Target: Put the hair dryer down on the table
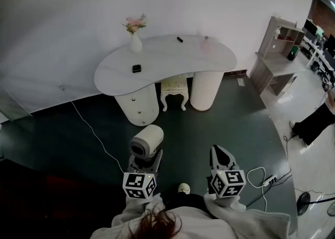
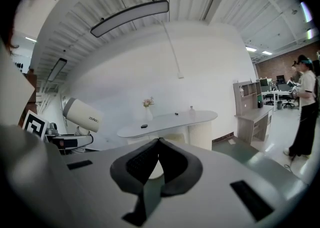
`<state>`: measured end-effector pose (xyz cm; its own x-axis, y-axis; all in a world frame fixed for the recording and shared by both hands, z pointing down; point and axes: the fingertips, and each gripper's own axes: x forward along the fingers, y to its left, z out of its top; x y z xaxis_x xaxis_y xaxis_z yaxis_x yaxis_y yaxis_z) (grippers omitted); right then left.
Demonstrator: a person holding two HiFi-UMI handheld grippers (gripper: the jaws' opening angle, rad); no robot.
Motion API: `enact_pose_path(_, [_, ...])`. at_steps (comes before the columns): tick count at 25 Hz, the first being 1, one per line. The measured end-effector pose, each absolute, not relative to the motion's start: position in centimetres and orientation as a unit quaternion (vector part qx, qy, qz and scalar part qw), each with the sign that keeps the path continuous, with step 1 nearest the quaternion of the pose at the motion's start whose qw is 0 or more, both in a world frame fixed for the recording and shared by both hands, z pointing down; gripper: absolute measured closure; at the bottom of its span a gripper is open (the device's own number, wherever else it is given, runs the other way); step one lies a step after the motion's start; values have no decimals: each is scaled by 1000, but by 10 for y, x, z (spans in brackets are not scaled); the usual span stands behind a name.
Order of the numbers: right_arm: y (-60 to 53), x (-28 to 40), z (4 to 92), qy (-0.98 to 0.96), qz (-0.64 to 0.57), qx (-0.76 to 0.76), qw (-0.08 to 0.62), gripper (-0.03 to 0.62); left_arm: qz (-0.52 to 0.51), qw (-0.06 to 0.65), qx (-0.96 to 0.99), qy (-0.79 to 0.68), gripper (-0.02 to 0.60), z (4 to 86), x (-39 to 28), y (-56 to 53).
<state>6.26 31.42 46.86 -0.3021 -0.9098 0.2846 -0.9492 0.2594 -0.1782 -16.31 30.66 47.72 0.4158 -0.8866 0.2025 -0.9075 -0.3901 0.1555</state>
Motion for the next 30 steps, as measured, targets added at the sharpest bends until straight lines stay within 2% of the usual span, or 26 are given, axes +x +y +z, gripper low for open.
enact_pose_path(18, [293,66,490,-801,183,565,72,545,57,131,818,-557,341,492,-159,291])
enact_pose_path(30, [225,77,487,-794,185,574,72,545,57,124,825,-548,341,484,-146,213])
